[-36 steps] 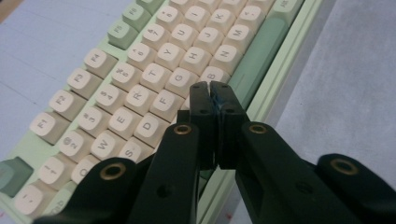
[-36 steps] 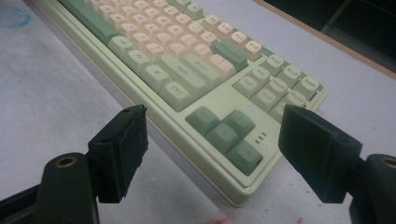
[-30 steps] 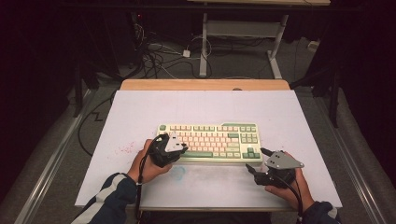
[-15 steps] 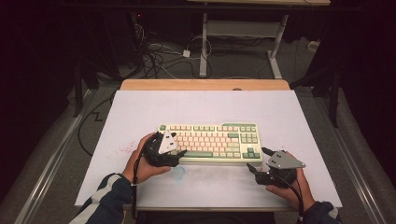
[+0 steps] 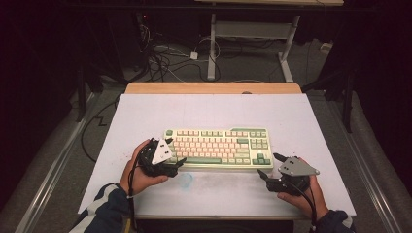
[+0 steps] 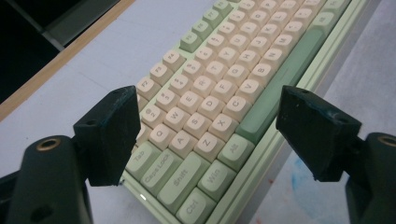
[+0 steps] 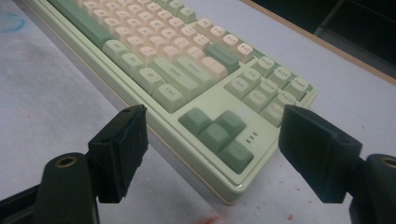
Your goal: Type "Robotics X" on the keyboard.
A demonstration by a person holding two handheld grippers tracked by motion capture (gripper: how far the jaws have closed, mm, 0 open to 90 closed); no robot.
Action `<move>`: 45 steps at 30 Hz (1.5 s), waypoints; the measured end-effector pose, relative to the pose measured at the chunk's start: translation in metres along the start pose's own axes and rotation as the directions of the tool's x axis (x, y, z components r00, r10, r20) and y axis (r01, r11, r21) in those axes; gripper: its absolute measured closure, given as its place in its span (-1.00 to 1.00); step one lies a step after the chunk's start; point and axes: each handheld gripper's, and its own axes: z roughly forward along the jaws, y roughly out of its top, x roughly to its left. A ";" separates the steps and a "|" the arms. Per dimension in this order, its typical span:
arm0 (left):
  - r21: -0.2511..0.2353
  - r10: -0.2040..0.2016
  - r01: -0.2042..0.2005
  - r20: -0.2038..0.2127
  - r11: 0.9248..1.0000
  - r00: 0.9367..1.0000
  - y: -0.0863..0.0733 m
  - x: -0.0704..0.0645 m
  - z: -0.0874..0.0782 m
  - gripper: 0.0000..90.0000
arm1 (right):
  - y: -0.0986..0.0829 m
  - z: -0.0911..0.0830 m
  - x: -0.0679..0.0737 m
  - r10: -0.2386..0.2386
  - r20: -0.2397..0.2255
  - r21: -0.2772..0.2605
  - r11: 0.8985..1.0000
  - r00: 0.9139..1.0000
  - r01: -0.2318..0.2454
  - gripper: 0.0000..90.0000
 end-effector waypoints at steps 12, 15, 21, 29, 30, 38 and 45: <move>-0.004 0.001 -0.001 -0.056 1.000 0.998 -0.011 0.015 -0.017 -0.54 | 0.000 0.001 -0.002 0.010 0.015 0.006 1.000 1.000 -0.010 -0.42; -0.005 -0.016 0.016 -0.073 1.000 0.997 -0.013 0.020 -0.020 -0.54 | 0.001 0.003 -0.004 0.022 0.018 0.008 1.000 1.000 -0.022 -0.42; 0.026 -0.028 0.031 -0.096 0.999 0.995 -0.022 0.027 -0.022 -0.54 | 0.008 0.006 -0.010 0.037 -0.031 -0.003 0.999 0.999 -0.037 -0.30; 0.044 -0.038 0.043 -0.111 0.998 0.993 -0.026 0.029 -0.027 -0.54 | 0.022 0.021 -0.012 0.040 -0.101 0.030 0.999 0.994 -0.037 0.51; 0.050 -0.040 0.046 -0.118 0.998 0.992 -0.027 0.029 -0.027 -0.55 | 0.023 0.023 -0.012 0.036 -0.113 0.027 0.999 0.993 -0.033 0.65; 0.064 -0.050 0.060 -0.148 0.996 0.988 -0.030 0.033 -0.028 -0.56 | 0.041 0.047 -0.010 -0.001 -0.168 0.048 0.999 0.986 0.009 1.00; 0.061 -0.058 0.068 -0.149 0.996 0.987 -0.029 0.034 -0.030 -0.56 | 0.047 0.065 -0.005 -0.019 -0.199 0.095 0.995 0.980 0.038 1.00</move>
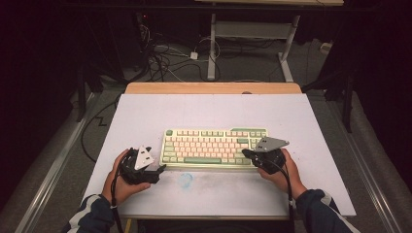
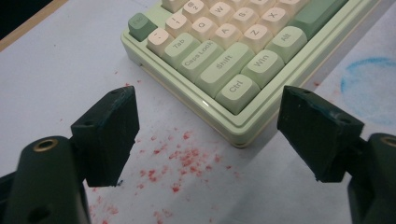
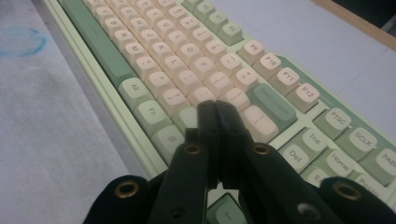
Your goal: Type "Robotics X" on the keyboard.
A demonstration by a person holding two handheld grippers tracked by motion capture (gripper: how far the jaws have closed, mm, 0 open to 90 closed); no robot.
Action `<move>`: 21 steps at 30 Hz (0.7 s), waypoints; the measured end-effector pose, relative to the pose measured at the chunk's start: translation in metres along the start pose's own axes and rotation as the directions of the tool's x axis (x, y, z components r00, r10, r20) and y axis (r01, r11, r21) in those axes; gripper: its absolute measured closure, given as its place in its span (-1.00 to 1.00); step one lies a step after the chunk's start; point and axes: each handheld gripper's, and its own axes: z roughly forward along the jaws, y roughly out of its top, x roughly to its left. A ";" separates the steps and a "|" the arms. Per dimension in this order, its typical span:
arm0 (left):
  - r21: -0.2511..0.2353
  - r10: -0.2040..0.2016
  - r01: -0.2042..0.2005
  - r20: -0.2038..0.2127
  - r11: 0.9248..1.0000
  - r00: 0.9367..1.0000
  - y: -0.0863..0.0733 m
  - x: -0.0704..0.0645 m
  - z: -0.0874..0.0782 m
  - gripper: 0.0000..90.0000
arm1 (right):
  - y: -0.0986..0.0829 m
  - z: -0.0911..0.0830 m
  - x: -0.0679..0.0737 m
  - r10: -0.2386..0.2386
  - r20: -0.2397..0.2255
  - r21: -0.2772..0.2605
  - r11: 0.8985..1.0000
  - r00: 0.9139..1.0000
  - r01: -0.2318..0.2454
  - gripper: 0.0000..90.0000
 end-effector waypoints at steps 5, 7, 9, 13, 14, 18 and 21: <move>0.002 0.005 -0.005 0.004 1.000 1.000 0.000 -0.001 -0.001 -0.56 | 0.001 0.006 -0.001 -0.002 0.000 0.017 1.000 1.000 0.002 1.00; -0.002 -0.001 0.001 0.004 1.000 1.000 0.000 -0.001 -0.001 -0.56 | 0.001 0.008 -0.002 -0.003 0.007 0.028 1.000 1.000 0.003 1.00; -0.005 -0.004 0.004 0.006 1.000 1.000 0.001 -0.001 -0.002 -0.56 | -0.001 0.010 -0.002 0.001 0.005 0.037 0.999 1.000 -0.002 1.00; -0.011 -0.020 0.020 0.012 1.000 1.000 0.004 -0.001 -0.005 -0.54 | -0.003 0.012 -0.004 0.004 0.010 0.043 0.999 1.000 -0.004 1.00; -0.010 -0.025 0.025 0.011 1.000 1.000 0.005 -0.001 -0.007 -0.50 | -0.003 0.012 -0.004 0.006 0.012 0.045 0.999 1.000 -0.006 1.00; -0.026 -0.059 0.059 0.028 0.998 0.998 0.009 -0.001 -0.015 -0.23 | -0.006 0.014 -0.003 0.005 0.009 0.045 0.999 1.000 -0.005 1.00; -0.008 -0.072 0.072 0.047 0.997 0.996 0.011 -0.002 -0.020 0.20 | -0.007 0.014 -0.004 0.009 0.009 0.039 0.999 1.000 -0.009 1.00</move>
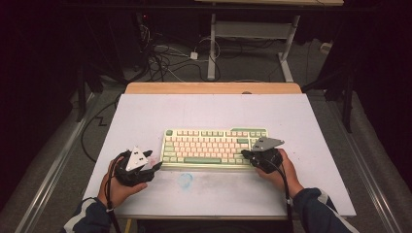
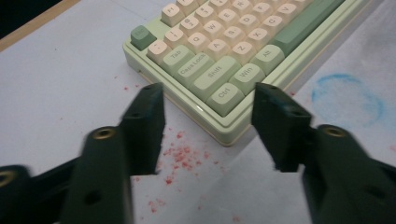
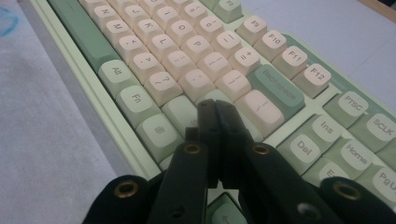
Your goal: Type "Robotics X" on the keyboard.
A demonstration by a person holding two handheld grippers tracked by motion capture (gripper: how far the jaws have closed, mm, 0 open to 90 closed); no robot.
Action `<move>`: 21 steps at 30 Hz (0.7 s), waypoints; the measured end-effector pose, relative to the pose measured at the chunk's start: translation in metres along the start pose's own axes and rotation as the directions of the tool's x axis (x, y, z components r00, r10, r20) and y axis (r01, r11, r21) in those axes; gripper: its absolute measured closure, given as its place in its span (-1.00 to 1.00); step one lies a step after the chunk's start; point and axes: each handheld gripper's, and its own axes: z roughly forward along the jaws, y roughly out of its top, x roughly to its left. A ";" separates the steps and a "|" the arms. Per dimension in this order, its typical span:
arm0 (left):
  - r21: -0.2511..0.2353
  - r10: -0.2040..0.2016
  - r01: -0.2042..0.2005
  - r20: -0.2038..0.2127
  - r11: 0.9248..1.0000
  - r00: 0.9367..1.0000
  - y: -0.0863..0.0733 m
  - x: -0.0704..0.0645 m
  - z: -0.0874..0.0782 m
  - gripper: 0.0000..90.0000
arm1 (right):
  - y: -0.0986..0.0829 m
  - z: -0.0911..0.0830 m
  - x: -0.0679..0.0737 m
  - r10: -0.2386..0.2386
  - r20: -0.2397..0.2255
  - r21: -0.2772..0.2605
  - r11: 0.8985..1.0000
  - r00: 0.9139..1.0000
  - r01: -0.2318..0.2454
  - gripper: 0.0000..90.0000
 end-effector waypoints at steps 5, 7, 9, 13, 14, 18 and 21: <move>0.043 0.008 -0.009 0.030 0.999 1.000 0.006 -0.002 -0.001 0.81 | -0.001 0.000 0.001 -0.002 0.008 -0.003 1.000 1.000 0.002 1.00; 0.066 0.023 -0.025 0.029 0.998 0.999 0.007 -0.003 0.001 0.93 | -0.001 0.000 0.001 0.000 0.010 -0.004 1.000 1.000 0.000 1.00; 0.073 0.023 -0.025 0.031 0.997 0.999 0.009 -0.005 0.004 0.94 | -0.001 0.000 0.001 0.000 0.008 -0.005 1.000 1.000 0.000 1.00; 0.082 0.015 -0.018 0.036 0.997 0.999 0.015 -0.007 0.012 0.94 | -0.001 0.000 0.001 0.003 0.008 -0.005 1.000 1.000 -0.003 1.00; 0.086 0.012 -0.015 0.038 0.996 0.999 0.017 -0.007 0.016 0.94 | -0.001 0.000 0.001 0.002 0.008 -0.005 1.000 1.000 -0.002 1.00; 0.107 0.021 -0.027 0.056 0.994 0.998 0.016 -0.012 0.031 0.94 | -0.001 0.000 0.001 0.009 0.008 -0.004 1.000 1.000 -0.009 1.00; 0.120 0.031 -0.039 0.069 0.992 0.997 0.018 -0.018 0.040 0.94 | -0.001 0.000 0.001 0.002 0.012 -0.004 1.000 1.000 -0.001 1.00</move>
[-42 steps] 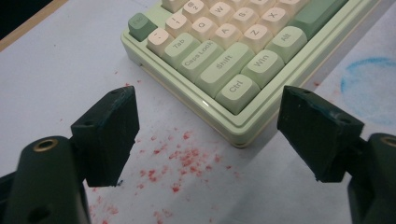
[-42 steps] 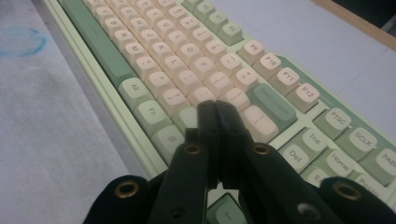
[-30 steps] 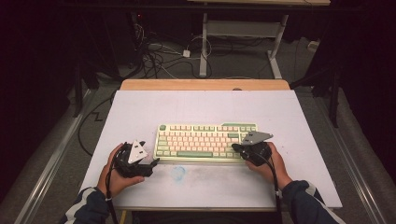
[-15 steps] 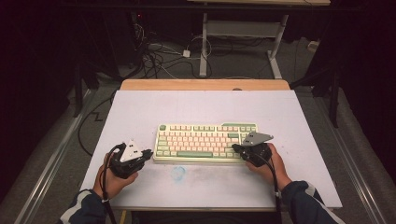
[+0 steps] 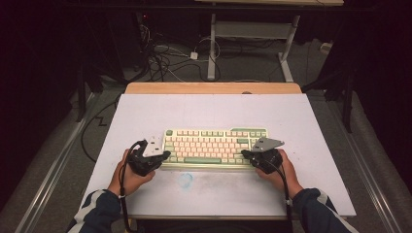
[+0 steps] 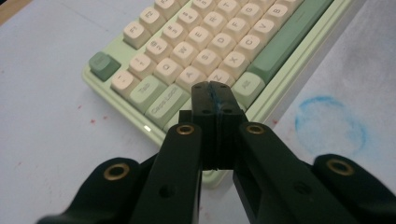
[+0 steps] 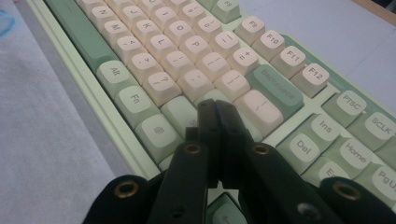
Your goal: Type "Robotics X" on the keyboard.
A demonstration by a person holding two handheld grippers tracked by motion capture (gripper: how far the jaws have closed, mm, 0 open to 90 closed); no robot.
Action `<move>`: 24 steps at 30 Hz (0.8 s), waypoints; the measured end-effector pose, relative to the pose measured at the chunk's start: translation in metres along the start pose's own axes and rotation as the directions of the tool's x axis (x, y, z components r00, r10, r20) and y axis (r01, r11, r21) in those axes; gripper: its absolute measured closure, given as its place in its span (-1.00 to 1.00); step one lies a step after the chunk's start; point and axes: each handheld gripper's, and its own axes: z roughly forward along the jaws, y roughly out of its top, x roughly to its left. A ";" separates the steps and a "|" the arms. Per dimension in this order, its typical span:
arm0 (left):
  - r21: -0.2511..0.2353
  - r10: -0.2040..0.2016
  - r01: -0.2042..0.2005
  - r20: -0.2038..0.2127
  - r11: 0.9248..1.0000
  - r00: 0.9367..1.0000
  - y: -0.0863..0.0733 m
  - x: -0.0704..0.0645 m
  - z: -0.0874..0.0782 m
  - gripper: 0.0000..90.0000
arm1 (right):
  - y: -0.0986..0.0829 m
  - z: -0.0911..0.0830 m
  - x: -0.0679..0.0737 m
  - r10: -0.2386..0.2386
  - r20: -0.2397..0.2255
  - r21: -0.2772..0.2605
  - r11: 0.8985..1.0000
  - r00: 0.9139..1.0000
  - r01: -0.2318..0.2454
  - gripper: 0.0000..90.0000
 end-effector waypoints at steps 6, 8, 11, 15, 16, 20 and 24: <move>0.014 0.016 -0.016 0.018 1.000 1.000 0.007 -0.009 0.015 0.94 | 0.000 0.000 0.000 -0.001 0.003 0.001 1.000 1.000 0.001 1.00; 0.023 0.024 -0.025 0.022 0.999 0.999 0.009 -0.010 0.020 0.94 | 0.000 0.000 0.000 0.001 0.002 -0.002 1.000 1.000 -0.001 1.00; 0.028 0.030 -0.031 0.025 0.999 0.999 0.011 -0.013 0.027 0.94 | 0.000 0.000 0.000 0.008 0.002 -0.002 1.000 1.000 -0.008 1.00; 0.036 0.027 -0.028 0.033 0.999 0.999 0.011 -0.015 0.034 0.94 | -0.001 0.000 0.000 0.008 0.000 -0.004 1.000 1.000 -0.008 1.00; 0.042 0.027 -0.028 0.036 0.999 0.999 0.011 -0.016 0.035 0.94 | -0.001 0.000 0.000 0.008 0.003 -0.003 1.000 1.000 -0.008 1.00; 0.057 0.038 -0.041 0.040 0.998 0.998 0.009 -0.019 0.041 0.94 | -0.001 0.000 0.000 0.007 0.003 -0.004 1.000 1.000 -0.007 1.00; 0.078 0.054 -0.058 0.045 0.995 0.998 0.008 -0.021 0.047 0.94 | -0.001 0.000 0.000 0.012 -0.004 -0.004 1.000 1.000 -0.012 1.00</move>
